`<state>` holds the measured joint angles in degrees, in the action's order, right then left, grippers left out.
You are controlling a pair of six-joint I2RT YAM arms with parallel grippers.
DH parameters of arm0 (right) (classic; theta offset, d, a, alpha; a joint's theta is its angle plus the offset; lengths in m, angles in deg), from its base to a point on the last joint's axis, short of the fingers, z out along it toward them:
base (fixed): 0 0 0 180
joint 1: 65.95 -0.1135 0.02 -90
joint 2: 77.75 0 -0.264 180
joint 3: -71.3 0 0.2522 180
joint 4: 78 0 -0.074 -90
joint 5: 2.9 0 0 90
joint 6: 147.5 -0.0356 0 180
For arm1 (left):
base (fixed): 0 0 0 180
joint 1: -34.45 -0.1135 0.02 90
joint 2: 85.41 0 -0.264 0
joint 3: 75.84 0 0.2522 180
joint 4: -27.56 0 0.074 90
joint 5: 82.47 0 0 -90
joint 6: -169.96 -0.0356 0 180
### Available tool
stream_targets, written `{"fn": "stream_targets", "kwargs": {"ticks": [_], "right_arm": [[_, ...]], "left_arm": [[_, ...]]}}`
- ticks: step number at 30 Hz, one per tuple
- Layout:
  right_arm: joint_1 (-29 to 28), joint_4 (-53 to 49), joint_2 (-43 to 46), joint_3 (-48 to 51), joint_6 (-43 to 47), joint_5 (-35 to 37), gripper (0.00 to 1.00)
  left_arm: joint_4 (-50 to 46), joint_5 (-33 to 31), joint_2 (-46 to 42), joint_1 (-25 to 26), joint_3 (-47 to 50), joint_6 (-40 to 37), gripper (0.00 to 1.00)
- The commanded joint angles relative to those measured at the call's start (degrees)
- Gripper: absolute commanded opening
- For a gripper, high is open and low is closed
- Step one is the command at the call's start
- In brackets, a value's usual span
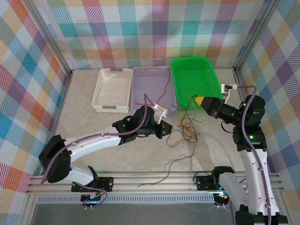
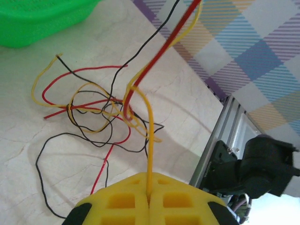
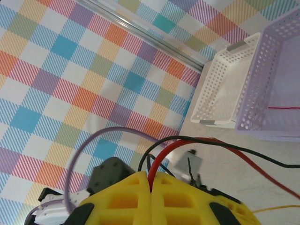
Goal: Untangle the cables
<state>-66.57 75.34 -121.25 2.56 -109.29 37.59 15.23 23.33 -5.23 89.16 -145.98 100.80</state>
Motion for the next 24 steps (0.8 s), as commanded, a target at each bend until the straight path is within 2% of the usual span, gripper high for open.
{"fn": "stream_targets", "kwargs": {"ticks": [1, 7, 15, 21, 24], "right_arm": [[-0.4, -0.6, 0.9, 1.8, 2.0, 1.8, 0.00], [-0.4, -5.5, 1.7, 5.4, 6.2, 7.6, 0.00], [-0.4, -6.0, 0.8, 11.7, 9.6, 13.2, 0.00], [-0.3, -5.9, -1.3, 14.3, 11.6, 16.5, 0.00], [-0.3, -5.5, -1.9, 15.6, 12.2, 17.4, 0.00]], "left_arm": [[-2.8, -3.3, -6.8, 0.3, 0.0, -0.7, 0.00], [-10.6, -11.1, -17.8, -0.3, -0.2, -1.1, 0.00], [-21.4, -15.4, -28.3, -3.5, -3.6, -3.9, 0.00], [-28.4, -17.6, -31.2, -10.6, -9.3, -7.0, 0.00], [-31.2, -21.3, -31.6, -13.9, -12.7, -8.5, 0.00]]}}
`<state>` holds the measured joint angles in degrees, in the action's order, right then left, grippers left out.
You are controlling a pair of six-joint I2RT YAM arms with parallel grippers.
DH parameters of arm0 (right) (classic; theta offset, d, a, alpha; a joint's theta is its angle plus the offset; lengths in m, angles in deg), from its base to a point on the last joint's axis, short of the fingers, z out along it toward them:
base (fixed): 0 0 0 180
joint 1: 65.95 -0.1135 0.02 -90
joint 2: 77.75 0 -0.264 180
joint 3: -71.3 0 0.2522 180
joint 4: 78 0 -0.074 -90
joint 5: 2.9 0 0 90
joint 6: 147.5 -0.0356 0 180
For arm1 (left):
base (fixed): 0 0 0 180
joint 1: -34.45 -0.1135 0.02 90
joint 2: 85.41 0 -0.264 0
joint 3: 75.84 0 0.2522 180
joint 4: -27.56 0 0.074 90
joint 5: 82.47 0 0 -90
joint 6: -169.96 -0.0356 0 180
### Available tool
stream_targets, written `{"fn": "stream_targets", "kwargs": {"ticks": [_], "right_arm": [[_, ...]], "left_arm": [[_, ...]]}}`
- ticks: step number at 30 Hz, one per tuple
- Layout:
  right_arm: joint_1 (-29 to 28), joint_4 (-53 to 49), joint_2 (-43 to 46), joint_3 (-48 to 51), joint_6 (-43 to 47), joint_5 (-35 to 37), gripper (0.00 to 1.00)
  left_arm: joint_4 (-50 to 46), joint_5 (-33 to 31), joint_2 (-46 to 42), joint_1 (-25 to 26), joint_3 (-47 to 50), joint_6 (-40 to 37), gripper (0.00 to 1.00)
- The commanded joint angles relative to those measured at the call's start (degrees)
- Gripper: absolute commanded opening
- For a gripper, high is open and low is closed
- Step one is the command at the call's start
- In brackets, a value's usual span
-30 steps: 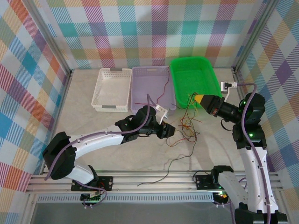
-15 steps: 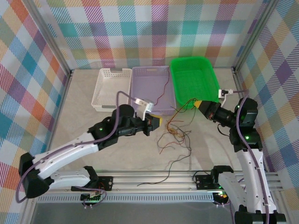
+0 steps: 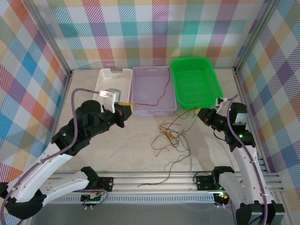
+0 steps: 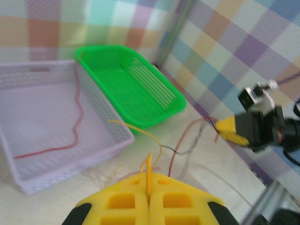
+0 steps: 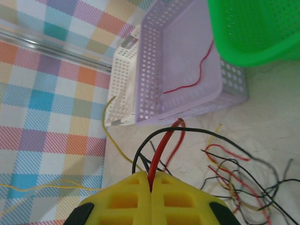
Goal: Untangle the cables
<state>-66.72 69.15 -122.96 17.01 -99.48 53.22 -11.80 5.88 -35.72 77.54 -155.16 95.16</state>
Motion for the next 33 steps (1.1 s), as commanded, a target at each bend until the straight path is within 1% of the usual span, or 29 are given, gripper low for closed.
{"fn": "stream_targets", "kwargs": {"ticks": [1, 4, 6, 11, 17, 20, 22, 24, 25, 27, 28, 29, 32, 33], "right_arm": [[-0.1, 0.9, -0.4, 1.8, 2.6, 2.1, 0.00], [-0.1, 1.8, -1.1, 3.2, 2.7, 2.4, 0.00], [0.0, 2.9, -1.8, 4.3, 2.6, 2.3, 0.00], [-0.1, 2.6, -2.8, 6.4, 4.3, 4.2, 0.00], [-0.1, 0.9, -3.5, 8.0, 6.6, 7.8, 0.00], [0.0, -3.7, -3.5, 7.0, 7.7, 14.6, 0.00], [-0.1, -5.7, -3.5, 6.6, 8.2, 17.4, 0.00], [-0.1, -6.4, -3.9, 6.3, 8.1, 17.8, 0.00], [-0.1, -6.2, -4.1, 6.1, 8.1, 16.9, 0.00], [-0.1, -5.4, -4.0, 6.0, 8.1, 14.7, 0.04], [-0.1, -4.9, -3.6, 5.9, 8.0, 13.9, 0.08], [-0.1, -4.7, -3.0, 5.9, 8.0, 13.4, 0.14], [-0.1, -5.8, -1.4, 5.1, 8.6, 13.4, 0.36], [0.0, -6.4, -1.1, 4.7, 8.9, 13.1, 0.41]], "left_arm": [[-4.6, -4.6, -1.4, -3.4, -4.6, -3.1, 0.00], [-4.8, -8.3, -1.8, -6.4, -7.3, -2.6, 0.00], [-3.9, -9.5, -2.1, -7.7, -8.3, -1.8, 0.00], [-1.0, -12.2, -3.3, -9.1, -10.5, 0.3, 0.00], [-1.9, -8.7, -0.2, -9.3, -14.3, 1.7, 0.00], [-2.6, -9.4, 0.8, -9.4, -14.7, 0.8, 0.00], [-3.6, -9.6, 1.8, -9.6, -15.5, 0.5, 0.00], [-4.1, -9.4, 2.3, -9.8, -15.7, 0.3, 0.00], [-4.2, -8.9, 2.5, -9.9, -15.6, 0.4, 0.00], [-3.8, -7.9, 2.7, -9.9, -15.1, 0.8, 0.00], [-3.6, -7.5, 2.7, -10.0, -14.9, 1.0, 0.00], [-3.5, -7.3, 3.0, -10.0, -14.8, 1.2, 0.00], [-2.7, -6.3, 3.8, -10.0, -14.7, 1.4, 0.00], [-2.6, -5.8, 4.1, -10.0, -14.9, 1.5, 0.00]]}}
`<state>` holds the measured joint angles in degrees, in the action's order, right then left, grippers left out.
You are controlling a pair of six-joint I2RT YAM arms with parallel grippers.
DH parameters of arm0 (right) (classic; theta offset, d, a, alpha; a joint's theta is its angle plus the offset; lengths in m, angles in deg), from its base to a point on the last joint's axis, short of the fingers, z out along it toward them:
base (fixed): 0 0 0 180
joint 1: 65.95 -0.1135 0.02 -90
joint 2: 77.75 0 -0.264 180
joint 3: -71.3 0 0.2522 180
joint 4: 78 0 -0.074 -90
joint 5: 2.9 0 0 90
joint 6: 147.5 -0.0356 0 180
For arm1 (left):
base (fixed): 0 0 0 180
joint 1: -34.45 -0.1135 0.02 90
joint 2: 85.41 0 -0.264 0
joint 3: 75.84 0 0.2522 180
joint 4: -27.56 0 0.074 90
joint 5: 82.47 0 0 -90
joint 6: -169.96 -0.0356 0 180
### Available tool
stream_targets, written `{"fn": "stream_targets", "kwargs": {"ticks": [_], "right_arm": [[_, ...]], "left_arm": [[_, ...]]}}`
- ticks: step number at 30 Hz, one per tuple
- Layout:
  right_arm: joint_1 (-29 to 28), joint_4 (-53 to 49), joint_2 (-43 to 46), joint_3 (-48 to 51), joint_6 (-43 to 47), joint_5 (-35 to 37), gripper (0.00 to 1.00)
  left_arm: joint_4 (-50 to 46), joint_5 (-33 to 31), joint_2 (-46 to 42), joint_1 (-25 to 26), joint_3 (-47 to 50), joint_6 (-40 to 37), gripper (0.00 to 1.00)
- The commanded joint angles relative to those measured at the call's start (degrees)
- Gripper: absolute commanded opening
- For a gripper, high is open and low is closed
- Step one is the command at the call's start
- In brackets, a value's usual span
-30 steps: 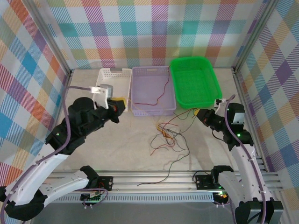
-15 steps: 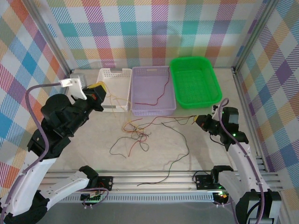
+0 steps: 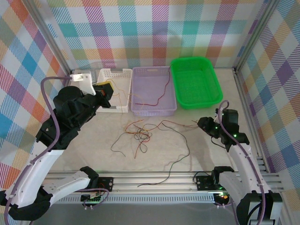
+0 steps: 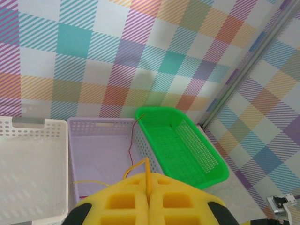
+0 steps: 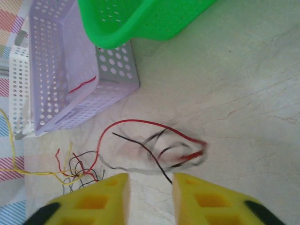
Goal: Untangle the cables
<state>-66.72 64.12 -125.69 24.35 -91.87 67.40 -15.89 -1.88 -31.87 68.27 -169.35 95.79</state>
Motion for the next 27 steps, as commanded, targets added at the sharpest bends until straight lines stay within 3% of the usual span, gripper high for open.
{"fn": "stream_targets", "kwargs": {"ticks": [1, 6, 8, 14, 17, 23, 27], "right_arm": [[0.0, -1.7, 2.1, -3.0, 1.3, -1.9, 0.46], [-1.1, 0.8, 2.7, -4.7, 1.3, -9.9, 0.61], [-4.4, 4.9, 2.8, -4.5, 1.3, -12.2, 0.64], [-23.8, 13.1, -4.8, -6.7, 6.1, -5.3, 0.68], [-30.3, 18.0, -11.0, -7.2, 7.5, -3.3, 0.69], [-40.9, 23.8, -23.9, -10.0, 12.0, 2.5, 0.69], [-43.3, 27.7, -30.2, -11.6, 12.7, 4.5, 0.67]], "left_arm": [[1.6, 2.7, 0.7, -0.7, -0.9, 1.0, 0.00], [3.3, 5.3, 2.4, -0.7, -1.4, 2.4, 0.00], [4.3, 6.8, 3.2, -0.7, -1.6, 3.5, 0.00], [6.7, 9.3, 3.7, -0.7, -2.2, 6.3, 0.00], [6.6, 9.2, 3.2, -0.7, -2.8, 6.7, 0.00], [6.4, 9.4, 1.8, -0.7, -3.6, 7.6, 0.00], [6.2, 9.5, 1.4, -0.7, -3.8, 7.9, 0.00]]}}
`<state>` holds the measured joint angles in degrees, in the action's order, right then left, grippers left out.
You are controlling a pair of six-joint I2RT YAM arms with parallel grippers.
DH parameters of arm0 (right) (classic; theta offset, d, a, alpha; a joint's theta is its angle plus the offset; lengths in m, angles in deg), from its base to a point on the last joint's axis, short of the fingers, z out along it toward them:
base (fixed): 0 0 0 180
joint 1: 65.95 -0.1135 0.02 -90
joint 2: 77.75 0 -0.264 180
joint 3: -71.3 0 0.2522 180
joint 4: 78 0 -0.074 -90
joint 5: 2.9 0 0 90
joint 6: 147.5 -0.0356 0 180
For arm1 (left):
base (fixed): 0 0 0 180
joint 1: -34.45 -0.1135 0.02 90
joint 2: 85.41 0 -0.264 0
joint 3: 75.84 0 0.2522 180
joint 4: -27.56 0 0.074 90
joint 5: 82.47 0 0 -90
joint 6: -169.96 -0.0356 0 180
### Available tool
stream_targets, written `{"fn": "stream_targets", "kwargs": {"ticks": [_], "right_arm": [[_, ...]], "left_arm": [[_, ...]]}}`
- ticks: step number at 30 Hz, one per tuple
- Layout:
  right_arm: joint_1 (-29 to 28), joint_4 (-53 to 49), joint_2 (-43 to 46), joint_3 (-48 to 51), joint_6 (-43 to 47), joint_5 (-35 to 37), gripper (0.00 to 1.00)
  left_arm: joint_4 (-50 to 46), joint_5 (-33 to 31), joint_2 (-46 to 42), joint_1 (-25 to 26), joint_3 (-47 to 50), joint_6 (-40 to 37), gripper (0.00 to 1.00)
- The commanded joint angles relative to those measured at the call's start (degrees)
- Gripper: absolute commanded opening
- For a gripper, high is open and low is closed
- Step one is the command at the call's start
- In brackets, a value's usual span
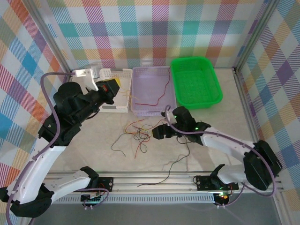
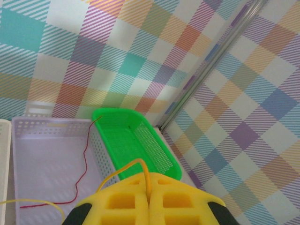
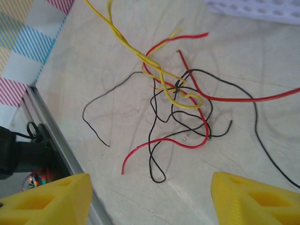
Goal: Untangle the cables
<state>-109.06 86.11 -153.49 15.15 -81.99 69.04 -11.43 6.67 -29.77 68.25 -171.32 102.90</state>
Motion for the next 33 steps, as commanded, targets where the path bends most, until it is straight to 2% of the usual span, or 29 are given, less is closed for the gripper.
{"fn": "stream_targets", "kwargs": {"ticks": [1, 8, 20, 27, 31, 33], "right_arm": [[-1.6, 6.8, -3.8, -2.6, 3.1, 3.4, 0.67], [-4.9, 8.9, -14.5, -7.7, 4.7, 6.3, 0.64], [-5.9, 15.5, -21.0, -8.1, 8.9, 9.4, 0.62], [-7.0, 17.0, -22.3, -7.9, 9.1, 9.9, 0.41], [-7.1, 15.7, -21.5, -7.9, 9.4, 10.6, 0.16], [-7.1, 13.6, -20.6, -7.9, 9.7, 11.1, 0.07]], "left_arm": [[1.8, 1.0, -0.9, -0.7, -1.7, 0.8, 0.00], [1.8, 1.3, -1.4, -0.7, -1.1, 1.4, 0.00], [1.3, 1.0, -2.6, -0.7, -0.3, 1.4, 0.00], [1.3, 0.9, -2.8, -0.7, 0.1, 1.5, 0.00], [1.0, 0.5, -3.0, -0.7, -0.1, 1.0, 0.00], [-0.1, -0.5, -3.4, -0.7, -0.8, -0.2, 0.00]]}}
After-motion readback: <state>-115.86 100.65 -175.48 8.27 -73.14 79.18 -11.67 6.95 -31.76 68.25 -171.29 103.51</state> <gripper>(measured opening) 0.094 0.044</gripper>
